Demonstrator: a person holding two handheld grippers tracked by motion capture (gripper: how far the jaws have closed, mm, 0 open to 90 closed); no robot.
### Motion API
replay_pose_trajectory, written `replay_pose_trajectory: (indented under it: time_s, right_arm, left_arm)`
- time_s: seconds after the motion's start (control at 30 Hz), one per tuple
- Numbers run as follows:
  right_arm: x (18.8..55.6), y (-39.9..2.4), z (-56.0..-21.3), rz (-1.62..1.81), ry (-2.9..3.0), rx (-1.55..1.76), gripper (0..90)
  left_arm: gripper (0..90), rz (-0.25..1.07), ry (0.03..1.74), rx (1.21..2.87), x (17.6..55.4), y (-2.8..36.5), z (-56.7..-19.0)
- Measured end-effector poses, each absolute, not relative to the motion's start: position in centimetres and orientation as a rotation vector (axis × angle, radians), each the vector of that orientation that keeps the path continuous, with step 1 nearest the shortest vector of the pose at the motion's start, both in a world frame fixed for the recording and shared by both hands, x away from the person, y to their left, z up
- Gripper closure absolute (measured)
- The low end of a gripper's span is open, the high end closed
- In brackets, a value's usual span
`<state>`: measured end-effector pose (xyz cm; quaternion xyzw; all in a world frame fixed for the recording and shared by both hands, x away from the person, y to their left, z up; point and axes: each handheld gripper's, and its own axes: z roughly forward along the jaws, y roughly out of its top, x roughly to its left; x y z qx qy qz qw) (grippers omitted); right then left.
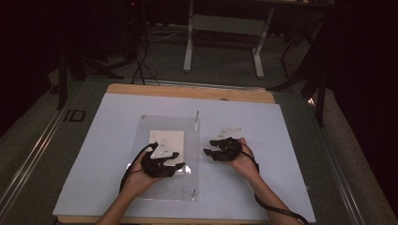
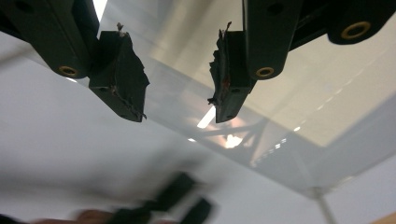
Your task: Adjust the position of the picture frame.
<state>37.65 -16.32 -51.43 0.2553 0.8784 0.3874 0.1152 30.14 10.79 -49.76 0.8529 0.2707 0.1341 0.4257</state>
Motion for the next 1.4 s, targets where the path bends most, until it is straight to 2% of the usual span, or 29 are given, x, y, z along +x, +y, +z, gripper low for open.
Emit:
replay_pose_trajectory:
  time_s: [0.6, 0.7, 0.73, 0.83, 0.87, 0.93, 1.1, 1.4]
  right_arm:
    - [31.2, -17.5, -51.6, 1.216, 2.651, 0.63, 52.9]
    - [30.6, -17.6, -52.1, 1.226, 2.654, 0.669, 45.2]
    - [30.6, -17.6, -52.1, 1.226, 2.654, 0.669, 45.2]
    - [30.3, -18.0, -52.1, 1.265, 2.616, 0.721, 30.9]
    - [30.3, -18.0, -52.1, 1.265, 2.616, 0.721, 30.9]
    - [30.1, -18.1, -52.1, 1.271, 2.597, 0.739, 23.6]
    - [29.6, -17.9, -52.1, 1.283, 2.602, 0.752, 12.2]
    - [28.4, -16.8, -52.5, 1.222, 2.617, 0.719, 9.1]
  left_arm:
    - [53.2, 0.364, 0.79, 2.153, 37.7, 9.6, -49.0]
    - [53.2, 0.345, 0.816, 2.153, 38.8, 9.3, -49.3]
    - [53.2, 0.345, 0.816, 2.153, 38.8, 9.3, -49.3]
    - [53.5, 0.339, 0.823, 2.15, 39.2, 9.0, -49.7]
    - [53.6, 0.339, 0.823, 2.15, 39.2, 9.0, -49.7]
    - [53.6, 0.343, 0.831, 2.153, 39.3, 8.9, -49.9]
    - [53.9, 0.354, 0.849, 2.15, 39.9, 9.0, -50.1]
    - [54.3, 0.387, 0.858, 2.147, 40.7, 8.9, -49.6]
